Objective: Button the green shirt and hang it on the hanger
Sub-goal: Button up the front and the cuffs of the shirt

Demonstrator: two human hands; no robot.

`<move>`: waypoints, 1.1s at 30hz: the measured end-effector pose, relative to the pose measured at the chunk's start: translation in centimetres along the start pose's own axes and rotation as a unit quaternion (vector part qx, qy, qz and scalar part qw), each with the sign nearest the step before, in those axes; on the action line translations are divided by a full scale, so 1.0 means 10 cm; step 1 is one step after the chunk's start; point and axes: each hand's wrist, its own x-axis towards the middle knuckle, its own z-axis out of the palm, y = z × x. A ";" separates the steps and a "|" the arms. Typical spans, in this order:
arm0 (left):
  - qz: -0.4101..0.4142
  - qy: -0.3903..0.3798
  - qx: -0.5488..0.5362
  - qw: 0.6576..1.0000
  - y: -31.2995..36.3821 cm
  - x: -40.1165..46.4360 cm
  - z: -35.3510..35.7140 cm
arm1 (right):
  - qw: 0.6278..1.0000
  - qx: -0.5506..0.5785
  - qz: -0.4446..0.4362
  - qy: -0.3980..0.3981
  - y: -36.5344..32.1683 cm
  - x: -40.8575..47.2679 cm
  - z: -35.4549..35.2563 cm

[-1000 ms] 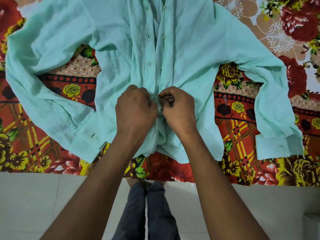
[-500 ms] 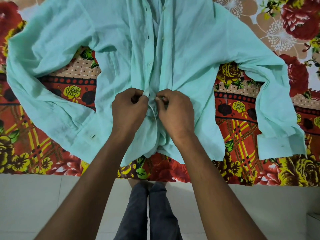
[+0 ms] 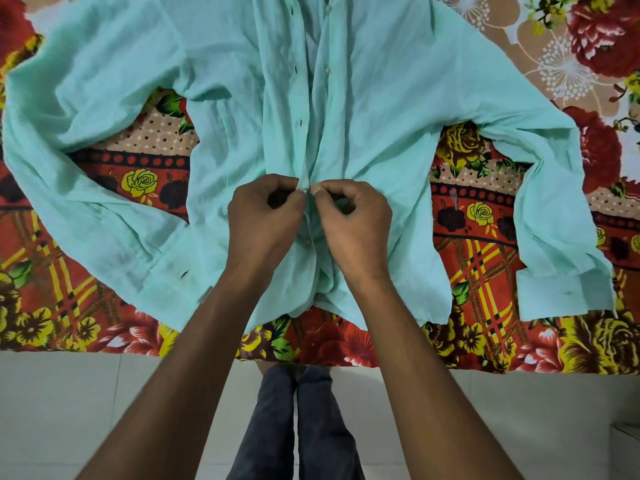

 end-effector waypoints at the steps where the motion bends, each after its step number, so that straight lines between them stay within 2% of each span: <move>1: 0.003 -0.001 -0.001 1.000 0.01 0.00 0.00 | 1.000 0.008 0.009 0.001 0.00 0.00 0.00; 6: 0.024 -0.025 0.000 0.999 0.02 0.02 -0.05 | 0.995 0.076 0.064 -0.032 -0.01 0.02 -0.03; 13: 0.022 -0.017 0.023 0.999 0.01 0.07 -0.08 | 0.994 0.058 0.030 -0.090 -0.06 0.00 -0.09; 24: -0.011 -0.071 0.017 0.997 0.03 0.11 -0.11 | 0.999 -0.010 -0.012 -0.047 -0.06 -0.02 -0.04; 28: -0.035 -0.068 -0.022 0.997 0.08 0.12 -0.11 | 0.999 -0.034 0.001 -0.026 -0.11 -0.05 -0.02; 30: -0.051 -0.071 -0.031 0.996 0.06 0.11 -0.11 | 0.996 -0.063 0.012 -0.062 -0.10 -0.02 -0.04; 33: -0.011 -0.046 0.054 0.997 0.02 0.14 -0.10 | 0.988 -0.100 0.016 -0.118 -0.12 0.13 -0.12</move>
